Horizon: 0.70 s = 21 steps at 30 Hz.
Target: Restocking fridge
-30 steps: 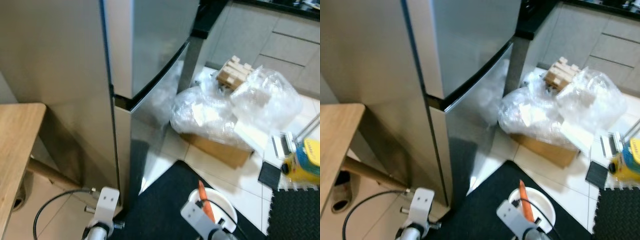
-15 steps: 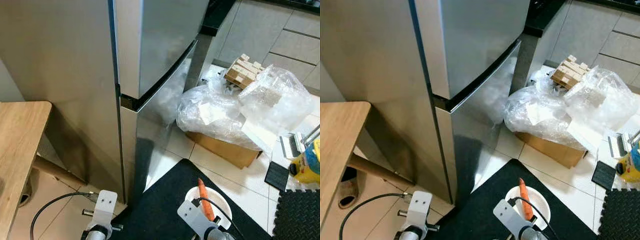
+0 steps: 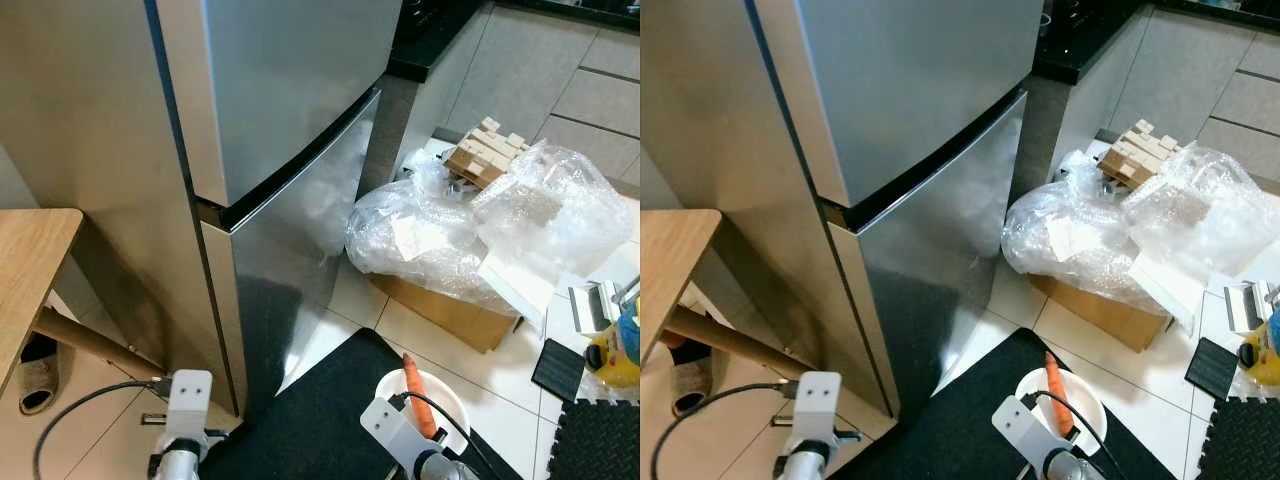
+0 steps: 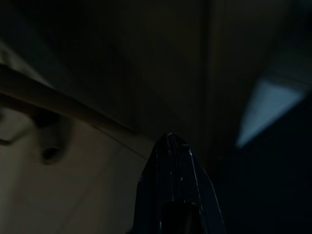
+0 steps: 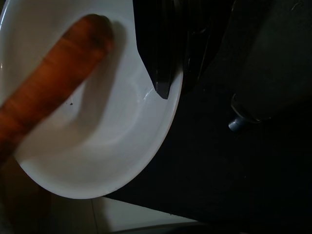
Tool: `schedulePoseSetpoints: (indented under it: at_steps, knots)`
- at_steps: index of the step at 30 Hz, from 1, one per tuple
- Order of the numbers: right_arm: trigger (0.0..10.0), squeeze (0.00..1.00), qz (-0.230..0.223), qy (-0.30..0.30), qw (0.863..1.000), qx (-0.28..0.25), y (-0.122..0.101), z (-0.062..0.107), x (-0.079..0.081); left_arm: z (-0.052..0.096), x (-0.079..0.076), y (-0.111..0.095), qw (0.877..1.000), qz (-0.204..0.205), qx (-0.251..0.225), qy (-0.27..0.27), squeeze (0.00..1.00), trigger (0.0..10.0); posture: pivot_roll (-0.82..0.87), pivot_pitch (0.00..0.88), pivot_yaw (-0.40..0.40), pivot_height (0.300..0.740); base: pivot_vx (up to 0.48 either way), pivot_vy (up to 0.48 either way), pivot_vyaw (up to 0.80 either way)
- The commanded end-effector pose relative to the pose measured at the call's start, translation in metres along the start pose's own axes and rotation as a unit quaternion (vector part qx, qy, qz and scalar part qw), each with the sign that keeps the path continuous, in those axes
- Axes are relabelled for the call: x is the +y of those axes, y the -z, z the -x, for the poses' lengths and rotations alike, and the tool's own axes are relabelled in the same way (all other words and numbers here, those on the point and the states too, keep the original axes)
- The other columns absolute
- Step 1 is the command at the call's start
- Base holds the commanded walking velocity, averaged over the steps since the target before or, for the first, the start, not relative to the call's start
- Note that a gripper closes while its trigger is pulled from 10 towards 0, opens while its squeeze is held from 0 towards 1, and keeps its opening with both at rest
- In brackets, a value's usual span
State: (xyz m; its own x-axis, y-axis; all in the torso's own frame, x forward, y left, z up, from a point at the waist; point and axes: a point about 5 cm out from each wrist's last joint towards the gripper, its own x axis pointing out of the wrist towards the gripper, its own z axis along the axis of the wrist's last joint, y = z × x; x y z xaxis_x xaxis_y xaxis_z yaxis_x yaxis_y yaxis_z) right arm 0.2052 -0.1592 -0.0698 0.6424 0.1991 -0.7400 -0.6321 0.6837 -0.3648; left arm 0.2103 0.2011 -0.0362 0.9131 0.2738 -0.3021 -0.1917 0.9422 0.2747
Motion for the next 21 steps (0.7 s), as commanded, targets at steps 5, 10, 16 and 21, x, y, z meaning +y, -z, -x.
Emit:
schedulePoseSetpoints:
  at_steps: [5,10,16,21]
  knots:
    - [10.0,0.0,0.007,0.0,1.0,-0.003,0.001,0.001,-0.001,-0.006,0.02,-0.007,0.998,-0.024,-0.027,-0.045,0.0,10.0,-0.07,0.072,-0.066,0.74,0.0,0.0,0.0]
    - [10.0,0.0,0.013,-0.002,1.0,-0.008,-0.001,0.0,-0.001,-0.013,0.025,-0.016,0.999,0.002,-0.038,-0.037,0.0,10.0,-0.07,0.068,-0.068,0.74,0.0,0.0,0.0]
    - [10.0,0.0,0.018,-0.004,1.0,-0.009,-0.002,0.0,-0.001,-0.021,0.027,-0.024,0.998,0.03,-0.043,-0.039,0.0,10.0,-0.07,0.065,-0.069,0.74,0.0,-0.292,0.0]
    - [10.0,0.0,0.02,-0.005,1.0,-0.009,-0.002,0.0,-0.002,-0.027,0.028,-0.036,0.993,0.089,-0.061,-0.039,0.0,10.0,-0.07,0.064,-0.071,0.74,0.0,-0.096,0.0]
